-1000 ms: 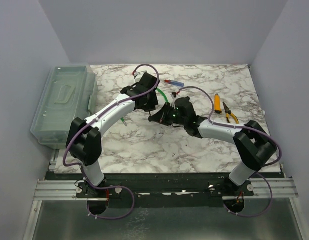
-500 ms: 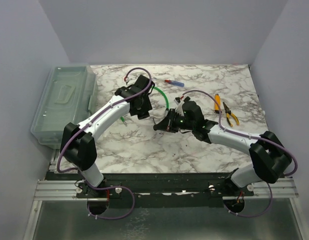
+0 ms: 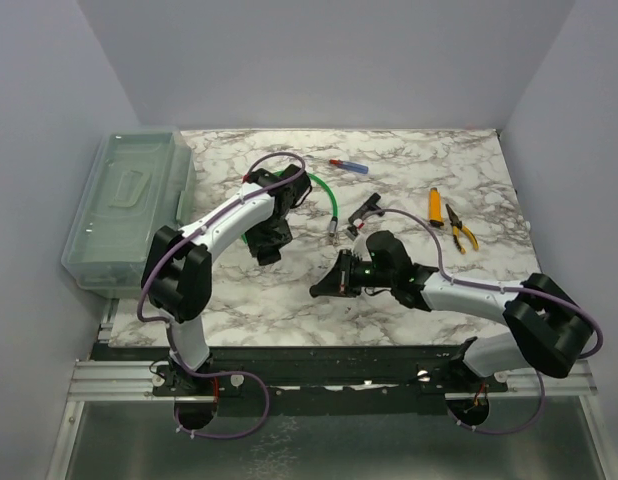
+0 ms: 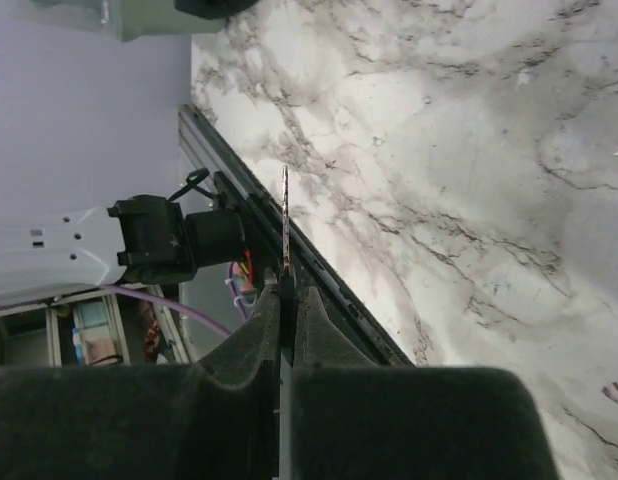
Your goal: Unlock with the key
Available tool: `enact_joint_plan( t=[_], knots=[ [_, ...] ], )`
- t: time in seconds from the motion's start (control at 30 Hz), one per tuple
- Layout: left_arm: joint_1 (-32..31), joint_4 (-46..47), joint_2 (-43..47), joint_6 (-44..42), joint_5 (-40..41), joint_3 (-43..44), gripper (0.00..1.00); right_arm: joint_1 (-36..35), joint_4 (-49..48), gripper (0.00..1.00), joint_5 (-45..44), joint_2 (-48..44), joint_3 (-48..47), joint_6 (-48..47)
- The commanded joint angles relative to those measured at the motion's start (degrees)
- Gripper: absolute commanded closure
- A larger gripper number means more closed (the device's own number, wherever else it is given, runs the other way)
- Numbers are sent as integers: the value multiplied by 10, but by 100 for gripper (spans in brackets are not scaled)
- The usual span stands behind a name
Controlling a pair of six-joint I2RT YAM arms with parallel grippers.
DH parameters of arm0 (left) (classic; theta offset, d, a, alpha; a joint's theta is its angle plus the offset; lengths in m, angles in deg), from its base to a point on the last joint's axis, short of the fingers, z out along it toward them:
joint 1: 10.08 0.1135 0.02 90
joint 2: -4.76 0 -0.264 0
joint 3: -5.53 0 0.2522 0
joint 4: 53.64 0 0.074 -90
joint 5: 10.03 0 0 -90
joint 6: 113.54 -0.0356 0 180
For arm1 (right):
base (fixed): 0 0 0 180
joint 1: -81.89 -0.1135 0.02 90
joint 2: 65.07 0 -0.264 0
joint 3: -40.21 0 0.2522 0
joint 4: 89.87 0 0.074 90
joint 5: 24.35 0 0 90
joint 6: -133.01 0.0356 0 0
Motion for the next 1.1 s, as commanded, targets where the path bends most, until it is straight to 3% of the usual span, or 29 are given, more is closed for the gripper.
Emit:
enact_joint_plan(
  t=[0.0, 0.17, 0.4, 1.07],
  knots=[
    [2, -120, 11, 46, -43, 7, 100, -22, -85, 100, 28, -18, 15, 37],
    [-7, -93, 79, 95, -119, -57, 100, -53, -176, 100, 30, -16, 35, 88],
    [-22, -65, 144, 148, -136, -110, 100, -78, -213, 100, 21, 4, 22, 120],
    [-41, -73, 170, 154, -94, -139, 100, -113, -246, 100, 17, 145, -43, 142]
  ],
)
